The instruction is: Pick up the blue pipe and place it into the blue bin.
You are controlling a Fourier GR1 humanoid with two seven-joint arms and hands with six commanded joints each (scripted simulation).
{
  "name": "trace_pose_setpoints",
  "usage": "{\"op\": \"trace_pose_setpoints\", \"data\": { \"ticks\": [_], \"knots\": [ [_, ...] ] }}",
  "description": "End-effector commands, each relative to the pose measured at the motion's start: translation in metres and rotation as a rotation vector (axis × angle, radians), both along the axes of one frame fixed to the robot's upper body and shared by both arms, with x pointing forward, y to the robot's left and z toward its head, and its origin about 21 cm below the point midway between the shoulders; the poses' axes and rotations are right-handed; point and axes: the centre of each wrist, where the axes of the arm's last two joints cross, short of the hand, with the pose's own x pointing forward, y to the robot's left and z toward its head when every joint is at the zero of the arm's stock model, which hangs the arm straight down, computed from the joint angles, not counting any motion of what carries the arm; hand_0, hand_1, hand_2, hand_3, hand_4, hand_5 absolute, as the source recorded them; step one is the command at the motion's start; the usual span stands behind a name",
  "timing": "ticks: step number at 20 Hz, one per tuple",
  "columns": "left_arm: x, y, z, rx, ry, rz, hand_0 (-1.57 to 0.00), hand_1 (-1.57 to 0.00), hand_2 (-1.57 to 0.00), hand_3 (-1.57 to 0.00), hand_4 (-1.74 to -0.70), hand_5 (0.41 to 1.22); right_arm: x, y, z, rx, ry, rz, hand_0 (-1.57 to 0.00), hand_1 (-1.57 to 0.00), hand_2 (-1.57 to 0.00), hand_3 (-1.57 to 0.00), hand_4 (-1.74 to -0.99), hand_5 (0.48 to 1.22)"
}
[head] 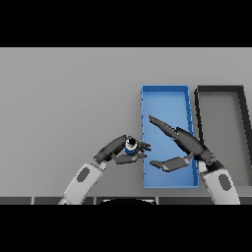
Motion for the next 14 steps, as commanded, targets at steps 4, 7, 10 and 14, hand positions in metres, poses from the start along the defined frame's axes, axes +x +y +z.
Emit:
{"op": "trace_pose_setpoints", "data": {
  "ticks": [4, 7, 10, 14],
  "knots": [
    [0.002, 0.002, 0.0, 0.015, 0.006, 0.003, -1.57, -1.57, -1.57, -1.57, -1.47, 1.221, 0.006, 0.022, 0.006, -0.008, 0.063, 0.091, 0.0, 0.0, 0.0, 0.0, -1.227, 0.528],
    [0.003, 0.0, 0.0, 0.007, 0.01, -0.015, -1.57, -1.57, -1.57, -1.57, -1.47, 1.221, 0.015, 0.04, 0.006, -0.066, 0.084, 0.152, 0.0, 0.0, 0.0, 0.0, -1.209, 0.517],
    [0.005, 0.001, 0.002, -0.015, 0.012, -0.031, -1.57, -1.57, -1.57, -1.57, -1.48, 1.221, 0.024, 0.056, 0.007, -0.092, 0.093, 0.201, 0.0, 0.0, 0.0, 0.0, -1.192, 0.514],
    [0.006, 0.002, 0.001, -0.027, 0.024, -0.059, -1.57, -1.57, -1.57, -1.57, -1.45, 1.221, 0.033, 0.079, 0.006, -0.116, 0.113, 0.254, 0.0, -0.01, -0.02, 0.0, -1.214, 0.511]
  ]
}}
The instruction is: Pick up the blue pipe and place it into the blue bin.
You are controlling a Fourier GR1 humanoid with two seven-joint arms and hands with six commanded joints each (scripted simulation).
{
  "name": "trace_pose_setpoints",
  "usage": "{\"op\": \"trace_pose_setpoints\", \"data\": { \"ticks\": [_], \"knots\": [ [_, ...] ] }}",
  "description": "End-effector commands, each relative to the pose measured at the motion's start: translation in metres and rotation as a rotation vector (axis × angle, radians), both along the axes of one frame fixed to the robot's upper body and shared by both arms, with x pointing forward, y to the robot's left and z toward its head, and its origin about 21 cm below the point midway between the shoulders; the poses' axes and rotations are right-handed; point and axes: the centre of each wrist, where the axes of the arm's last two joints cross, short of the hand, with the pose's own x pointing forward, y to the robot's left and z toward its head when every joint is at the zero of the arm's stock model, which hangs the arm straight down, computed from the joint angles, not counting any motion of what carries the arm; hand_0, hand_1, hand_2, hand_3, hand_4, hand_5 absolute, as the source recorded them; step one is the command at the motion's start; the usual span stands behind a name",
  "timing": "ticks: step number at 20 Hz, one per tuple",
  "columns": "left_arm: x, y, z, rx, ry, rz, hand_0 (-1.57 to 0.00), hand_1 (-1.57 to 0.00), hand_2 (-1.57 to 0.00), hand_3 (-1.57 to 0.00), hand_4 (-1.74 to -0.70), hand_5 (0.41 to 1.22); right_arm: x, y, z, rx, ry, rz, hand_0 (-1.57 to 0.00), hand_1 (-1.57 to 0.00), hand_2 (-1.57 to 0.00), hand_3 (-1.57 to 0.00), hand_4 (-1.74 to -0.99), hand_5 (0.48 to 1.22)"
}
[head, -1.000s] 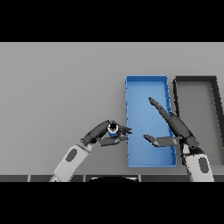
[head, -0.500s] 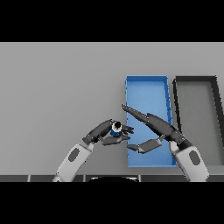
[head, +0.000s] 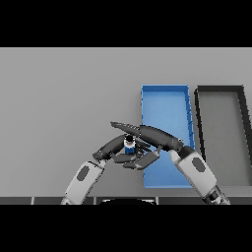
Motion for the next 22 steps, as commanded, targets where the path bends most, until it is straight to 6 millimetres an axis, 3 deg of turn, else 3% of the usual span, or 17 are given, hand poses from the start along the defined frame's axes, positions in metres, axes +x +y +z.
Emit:
{"op": "trace_pose_setpoints", "data": {
  "ticks": [1, 2, 3, 4, 5, 8, 10, 12, 15, 21, 22],
  "knots": [
    [0.001, -0.001, -0.002, 0.007, -0.005, 0.005, -1.57, -1.57, -1.57, -1.57, -1.46, 1.221, 0.005, 0.005, 0.004, -0.011, -0.001, 0.005, 0.0, -0.03, -0.05, -0.01, -1.215, 0.513],
    [0.001, 0.004, -0.003, 0.0, 0.006, 0.003, -1.57, -1.57, -1.57, -1.57, -1.46, 1.221, 0.006, 0.009, 0.003, -0.02, 0.008, 0.023, -0.02, -0.11, -0.13, -0.05, -1.222, 0.517],
    [-0.001, 0.003, -0.003, 0.019, 0.018, 0.008, -1.57, -1.57, -1.57, -1.57, -1.51, 1.221, 0.008, 0.013, 0.003, -0.013, 0.012, 0.033, -0.17, -0.24, -0.25, -0.14, -1.255, 0.519],
    [0.0, 0.0, -0.001, 0.028, 0.032, 0.022, -1.57, -1.57, -1.54, -1.3, -1.56, 1.221, 0.011, 0.016, 0.004, -0.017, 0.009, 0.037, -0.4, -0.44, -0.43, -0.31, -1.303, 0.52],
    [-0.003, 0.0, -0.003, 0.035, 0.059, 0.027, -1.57, -1.57, -1.53, -1.14, -1.6, 1.221, 0.013, 0.019, 0.005, -0.025, 0.006, 0.046, -0.63, -0.65, -0.66, -0.5, -1.383, 0.523],
    [0.0, 0.001, 0.0, 0.018, 0.034, 0.025, -1.57, -1.57, -1.55, -1.23, -1.67, 1.221, 0.013, 0.022, 0.001, 0.013, 0.015, 0.075, -1.09, -1.1, -1.1, -0.9, -1.537, 0.6],
    [-0.002, -0.002, -0.003, 0.012, 0.03, 0.018, -1.57, -1.57, -1.56, -1.31, -1.69, 1.221, 0.012, 0.025, -0.003, 0.059, 0.043, 0.081, -1.26, -1.27, -1.27, -1.14, -1.495, 0.781],
    [0.003, -0.001, 0.0, 0.012, 0.017, 0.016, -1.57, -1.57, -1.56, -1.32, -1.71, 1.221, 0.01, 0.026, -0.005, 0.081, 0.021, 0.081, -1.37, -1.38, -1.38, -1.29, -1.475, 0.94],
    [0.001, -0.001, -0.002, -0.002, 0.01, 0.011, -1.57, -1.57, -1.55, -1.4, -1.73, 1.221, 0.006, 0.027, -0.004, 0.079, -0.023, 0.096, -1.47, -1.47, -1.47, -1.43, -1.481, 1.077],
    [0.001, -0.004, -0.001, 0.002, 0.01, 0.037, -1.57, -1.57, -1.56, -1.43, -1.73, 1.221, 0.003, 0.03, -0.01, 0.144, 0.071, 0.091, -1.54, -1.55, -1.55, -1.53, -1.494, 1.183],
    [0.002, -0.001, 0.001, -0.007, -0.01, 0.038, -1.57, -1.57, -1.57, -1.26, -1.73, 1.221, 0.001, 0.033, -0.008, 0.148, 0.071, 0.086, -1.55, -1.55, -1.55, -1.54, -1.495, 1.191]
  ]
}}
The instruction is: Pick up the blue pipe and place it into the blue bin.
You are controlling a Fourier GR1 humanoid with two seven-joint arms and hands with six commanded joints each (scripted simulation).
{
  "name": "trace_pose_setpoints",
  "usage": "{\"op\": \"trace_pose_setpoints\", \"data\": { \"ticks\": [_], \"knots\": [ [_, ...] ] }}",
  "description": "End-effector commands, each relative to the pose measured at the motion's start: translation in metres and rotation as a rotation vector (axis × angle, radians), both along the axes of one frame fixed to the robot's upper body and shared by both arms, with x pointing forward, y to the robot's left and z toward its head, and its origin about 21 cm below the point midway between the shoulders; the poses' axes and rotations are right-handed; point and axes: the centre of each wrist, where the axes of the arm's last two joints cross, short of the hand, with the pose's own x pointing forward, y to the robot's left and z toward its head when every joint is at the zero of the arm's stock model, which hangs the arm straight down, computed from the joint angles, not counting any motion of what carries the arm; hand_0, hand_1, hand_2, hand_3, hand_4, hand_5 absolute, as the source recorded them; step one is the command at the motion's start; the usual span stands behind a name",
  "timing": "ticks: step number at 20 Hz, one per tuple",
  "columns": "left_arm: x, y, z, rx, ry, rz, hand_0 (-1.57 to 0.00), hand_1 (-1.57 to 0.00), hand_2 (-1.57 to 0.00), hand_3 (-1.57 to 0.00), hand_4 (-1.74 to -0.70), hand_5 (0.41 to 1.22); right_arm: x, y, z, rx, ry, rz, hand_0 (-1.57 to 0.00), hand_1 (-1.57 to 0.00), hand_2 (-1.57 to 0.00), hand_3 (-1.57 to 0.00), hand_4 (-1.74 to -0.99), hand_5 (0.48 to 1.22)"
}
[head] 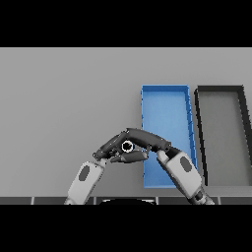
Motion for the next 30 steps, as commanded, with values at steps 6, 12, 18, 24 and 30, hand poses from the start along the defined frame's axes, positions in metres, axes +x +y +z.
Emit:
{"op": "trace_pose_setpoints", "data": {
  "ticks": [6, 12, 18, 24, 30],
  "knots": [
    [0.002, 0.009, -0.002, 0.113, -0.015, -0.045, -0.48, -0.45, -0.44, -0.34, -1.19, 1.148, -0.002, 0.002, 0.001, -0.011, -0.005, -0.042, -1.57, -1.57, -1.57, -1.56, -1.498, 1.213],
    [0.004, 0.009, -0.004, 0.181, 0.049, -0.027, -0.13, -0.12, -0.11, -0.09, -0.99, 0.729, -0.001, 0.001, 0.002, 0.031, -0.038, -0.059, -1.57, -1.57, -1.57, -1.57, -1.499, 1.219],
    [0.003, 0.004, -0.006, 0.198, 0.116, 0.014, -0.03, -0.03, -0.03, -0.02, -0.97, 0.544, -0.002, 0.002, 0.003, 0.071, -0.027, -0.061, -1.57, -1.57, -1.57, -1.57, -1.497, 1.22],
    [0.005, 0.005, -0.01, 0.212, 0.135, 0.02, -0.01, -0.01, -0.01, -0.01, -0.97, 0.489, 0.009, -0.005, 0.048, 0.166, 0.063, -0.06, -1.57, -1.57, -1.57, -1.57, -1.494, 1.221],
    [0.001, 0.011, -0.009, 0.215, 0.111, 0.016, 0.0, 0.0, 0.0, 0.0, -0.95, 0.473, 0.034, -0.027, 0.121, 0.338, 0.039, -0.116, -1.57, -1.57, -1.57, -1.57, -1.497, 1.221]
  ]
}}
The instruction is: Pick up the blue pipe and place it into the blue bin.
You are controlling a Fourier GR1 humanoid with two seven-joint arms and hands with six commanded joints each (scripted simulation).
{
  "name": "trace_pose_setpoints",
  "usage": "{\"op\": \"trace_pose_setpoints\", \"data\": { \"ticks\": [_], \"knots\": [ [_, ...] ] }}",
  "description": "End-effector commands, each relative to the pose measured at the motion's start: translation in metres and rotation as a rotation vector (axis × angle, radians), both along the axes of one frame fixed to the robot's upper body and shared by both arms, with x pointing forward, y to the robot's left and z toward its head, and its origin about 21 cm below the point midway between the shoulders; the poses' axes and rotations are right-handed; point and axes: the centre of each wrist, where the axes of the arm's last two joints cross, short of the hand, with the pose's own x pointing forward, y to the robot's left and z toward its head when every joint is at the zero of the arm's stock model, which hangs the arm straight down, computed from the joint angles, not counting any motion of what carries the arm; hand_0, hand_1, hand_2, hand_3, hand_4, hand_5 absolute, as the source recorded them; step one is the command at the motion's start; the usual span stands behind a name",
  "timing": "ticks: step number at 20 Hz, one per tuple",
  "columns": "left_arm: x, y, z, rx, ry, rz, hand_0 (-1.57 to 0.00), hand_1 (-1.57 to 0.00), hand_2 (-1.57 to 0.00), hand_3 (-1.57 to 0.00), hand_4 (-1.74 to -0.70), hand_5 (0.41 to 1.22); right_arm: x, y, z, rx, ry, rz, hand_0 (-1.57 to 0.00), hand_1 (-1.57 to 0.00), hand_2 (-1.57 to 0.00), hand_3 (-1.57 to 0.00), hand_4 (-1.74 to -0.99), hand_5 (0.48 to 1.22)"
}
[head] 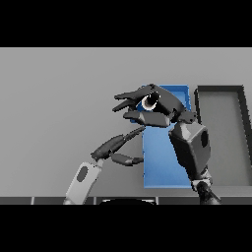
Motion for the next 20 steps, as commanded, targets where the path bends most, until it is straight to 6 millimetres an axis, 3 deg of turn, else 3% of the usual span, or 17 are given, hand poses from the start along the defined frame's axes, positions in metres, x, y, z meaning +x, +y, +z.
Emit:
{"op": "trace_pose_setpoints", "data": {
  "ticks": [1, 5, 9, 14, 20],
  "knots": [
    [0.0, 0.003, 0.0, 0.0, -0.004, -0.004, 0.0, 0.0, 0.0, 0.0, -0.95, 0.471, 0.004, -0.003, 0.01, 0.02, -0.005, -0.043, -1.57, -1.57, -1.57, -1.57, -1.497, 1.221],
    [-0.004, 0.006, 0.001, -0.008, -0.011, 0.002, 0.0, 0.0, 0.0, 0.0, -0.95, 0.468, 0.028, -0.033, 0.022, 0.003, -0.026, -0.228, -1.57, -1.57, -1.57, -1.57, -1.498, 1.221],
    [-0.003, 0.01, 0.004, 0.009, 0.0, 0.029, 0.0, 0.0, 0.0, 0.0, -0.95, 0.474, 0.044, -0.065, 0.008, -0.051, 0.05, -0.418, -1.57, -1.57, -1.57, -1.57, -1.499, 1.221],
    [0.0, 0.008, 0.004, -0.001, -0.013, 0.023, 0.0, 0.0, 0.0, 0.0, -0.94, 0.463, 0.055, -0.095, -0.034, -0.16, 0.192, -0.566, -1.57, -1.57, -1.57, -1.57, -1.499, 1.221],
    [0.001, 0.008, 0.004, 0.002, -0.045, 0.031, 0.0, 0.0, 0.0, 0.0, -0.93, 0.463, 0.05, -0.118, -0.093, -0.281, 0.372, -0.721, -1.57, -1.57, -1.57, -1.57, -1.5, 1.221]
  ]
}}
